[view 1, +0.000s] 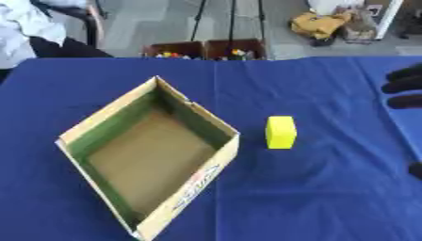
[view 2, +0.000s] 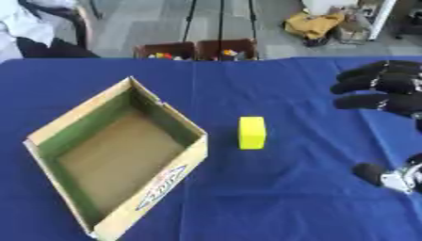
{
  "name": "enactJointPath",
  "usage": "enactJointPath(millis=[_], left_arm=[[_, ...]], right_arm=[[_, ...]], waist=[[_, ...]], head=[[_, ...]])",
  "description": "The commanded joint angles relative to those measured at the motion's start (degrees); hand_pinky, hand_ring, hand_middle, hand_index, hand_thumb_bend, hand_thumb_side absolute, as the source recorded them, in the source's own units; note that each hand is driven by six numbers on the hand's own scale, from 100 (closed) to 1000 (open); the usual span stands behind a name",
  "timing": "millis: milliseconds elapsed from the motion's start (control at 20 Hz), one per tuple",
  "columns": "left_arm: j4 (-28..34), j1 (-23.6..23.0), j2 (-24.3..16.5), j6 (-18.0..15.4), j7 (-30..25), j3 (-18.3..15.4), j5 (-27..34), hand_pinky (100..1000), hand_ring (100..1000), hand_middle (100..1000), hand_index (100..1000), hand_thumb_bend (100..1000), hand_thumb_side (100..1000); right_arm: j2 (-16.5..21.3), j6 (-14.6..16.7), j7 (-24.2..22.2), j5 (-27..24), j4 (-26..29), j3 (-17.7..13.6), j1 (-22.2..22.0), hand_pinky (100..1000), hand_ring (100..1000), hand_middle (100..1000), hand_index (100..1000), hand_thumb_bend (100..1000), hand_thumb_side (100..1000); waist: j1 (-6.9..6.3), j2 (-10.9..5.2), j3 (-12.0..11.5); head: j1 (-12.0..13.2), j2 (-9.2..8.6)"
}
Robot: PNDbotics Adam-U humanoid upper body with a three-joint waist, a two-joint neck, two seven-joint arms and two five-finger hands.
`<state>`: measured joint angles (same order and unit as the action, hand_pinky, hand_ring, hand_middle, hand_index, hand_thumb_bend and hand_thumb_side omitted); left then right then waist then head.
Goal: Pick up objects on the table and place them in the box.
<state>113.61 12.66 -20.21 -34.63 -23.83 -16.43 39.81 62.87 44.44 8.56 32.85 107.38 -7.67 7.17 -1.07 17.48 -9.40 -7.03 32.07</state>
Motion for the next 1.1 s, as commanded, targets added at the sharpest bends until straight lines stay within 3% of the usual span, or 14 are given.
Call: enactJointPath(millis=[50,500,600,850,1100], left_arm=[[0.98,0.37,-1.29,0.18,-0.41,0.12,0.00,745,755,891,975,100,1000],[0.98,0.63,-0.89,0.89,-1.25,0.69,0.04,747,755,893,975,100,1000],[0.98,0.73,-0.74,1.12,-1.46,0.83,0.01,747,755,893,975,100,1000],[0.98,0.96,-0.57,1.54,-1.87,1.15,0.16,748,755,893,975,100,1000],[0.98,1.13,-0.51,1.92,-2.20,1.41,0.42,748,755,893,974,100,1000]], right_arm=[[3.03,0.41,-2.51,-2.94,-3.62,-0.07,2.48,782,861,800,868,372,776],[2.69,1.91,-10.57,-11.18,-13.56,2.44,11.51,817,871,753,851,386,747],[1.99,1.70,-12.75,-13.39,-15.30,3.20,13.60,823,868,720,840,452,768],[0.40,-0.66,-19.32,-17.38,-18.63,5.10,18.52,829,860,702,831,460,781],[-1.41,-2.74,-25.37,-17.80,-20.53,7.03,22.85,832,863,725,844,463,782]], waist=[[0.73,-1.94,-0.12],[0.87,-1.74,-0.88],[0.89,-1.67,-1.03],[1.03,-1.65,-1.60],[1.24,-1.76,-2.30]], head=[[-0.41,-0.73],[-1.62,-1.09],[-1.94,-1.14],[-2.85,-1.30],[-3.77,-1.42]])
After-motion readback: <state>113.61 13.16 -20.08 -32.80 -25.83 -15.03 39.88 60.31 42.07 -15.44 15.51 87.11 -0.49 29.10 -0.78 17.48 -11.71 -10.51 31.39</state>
